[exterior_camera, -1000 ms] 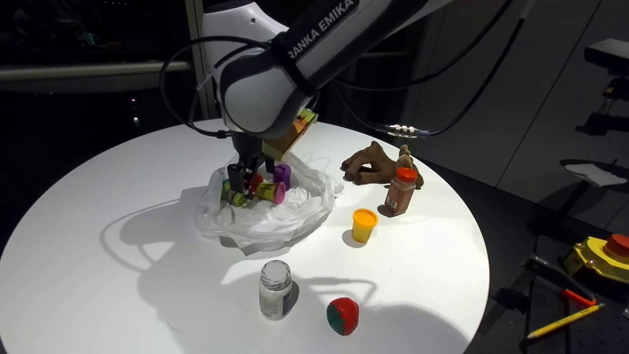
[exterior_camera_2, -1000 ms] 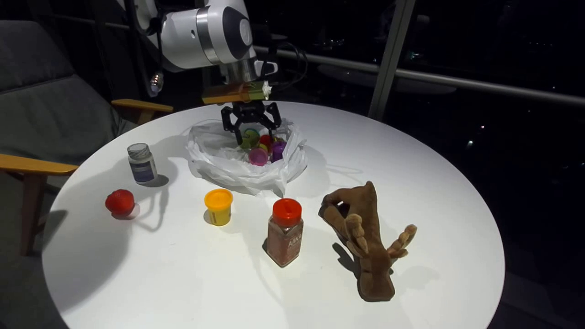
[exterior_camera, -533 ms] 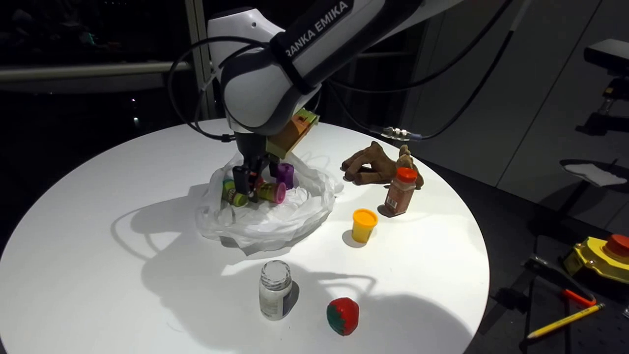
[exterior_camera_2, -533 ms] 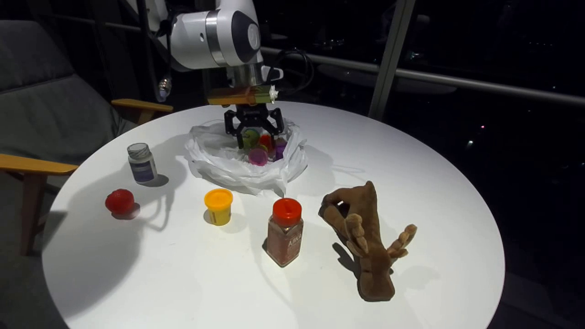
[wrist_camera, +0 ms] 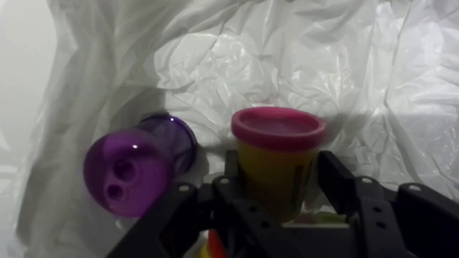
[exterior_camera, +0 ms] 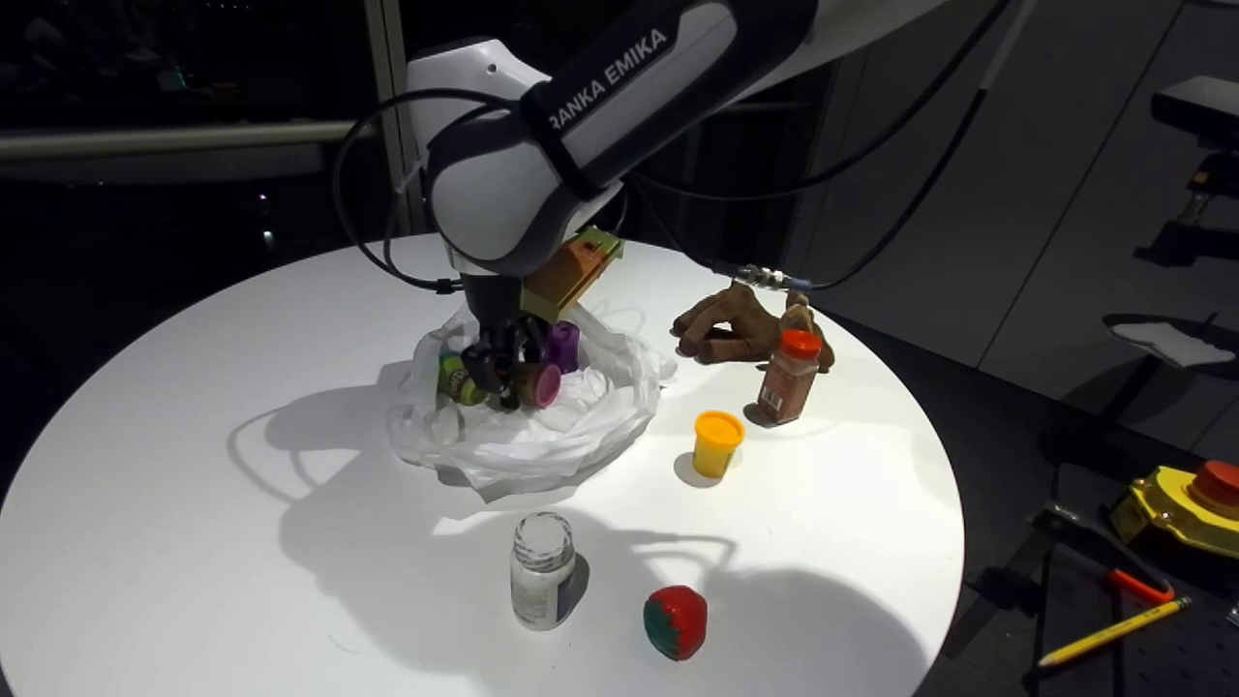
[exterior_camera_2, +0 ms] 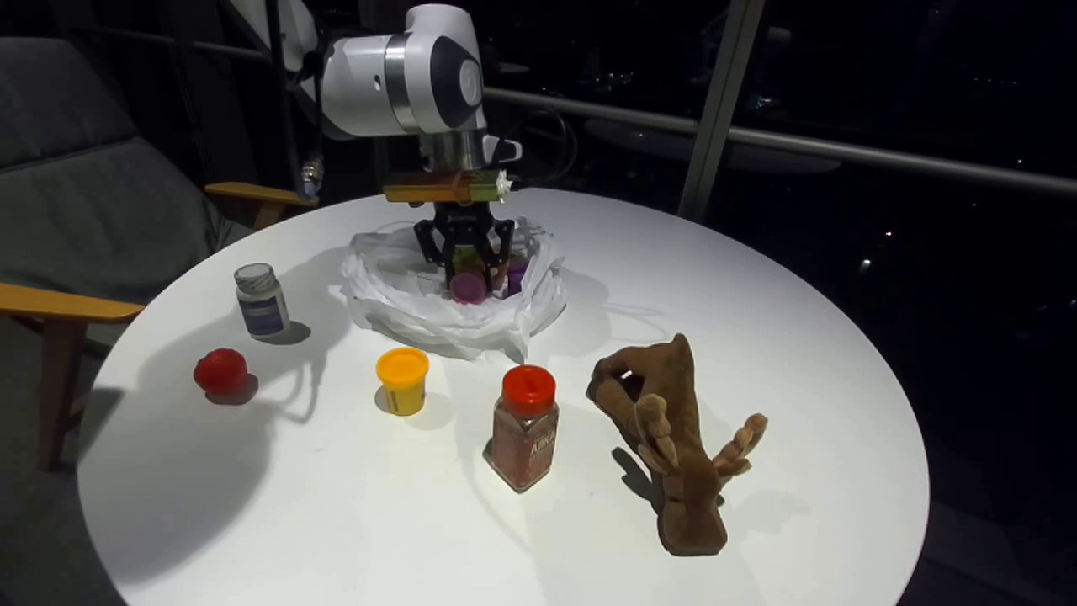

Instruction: Pick up the objects from the plastic bag and put them on the table.

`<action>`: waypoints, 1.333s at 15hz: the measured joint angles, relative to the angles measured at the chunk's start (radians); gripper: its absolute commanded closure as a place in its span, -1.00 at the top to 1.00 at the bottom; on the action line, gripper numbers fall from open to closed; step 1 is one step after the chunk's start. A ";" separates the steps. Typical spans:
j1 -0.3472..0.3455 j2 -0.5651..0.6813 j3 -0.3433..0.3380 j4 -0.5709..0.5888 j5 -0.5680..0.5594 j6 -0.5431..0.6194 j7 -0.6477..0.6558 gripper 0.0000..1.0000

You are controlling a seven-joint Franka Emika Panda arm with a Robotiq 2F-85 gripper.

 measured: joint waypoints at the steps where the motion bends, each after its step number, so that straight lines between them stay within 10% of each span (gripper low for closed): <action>1: 0.000 0.001 -0.001 0.006 0.000 0.000 0.000 -0.59; 11: 0.000 -0.085 -0.047 -0.027 -0.001 0.012 0.093 -0.63; 20: -0.014 -0.328 0.000 -0.435 0.070 0.128 0.126 -0.63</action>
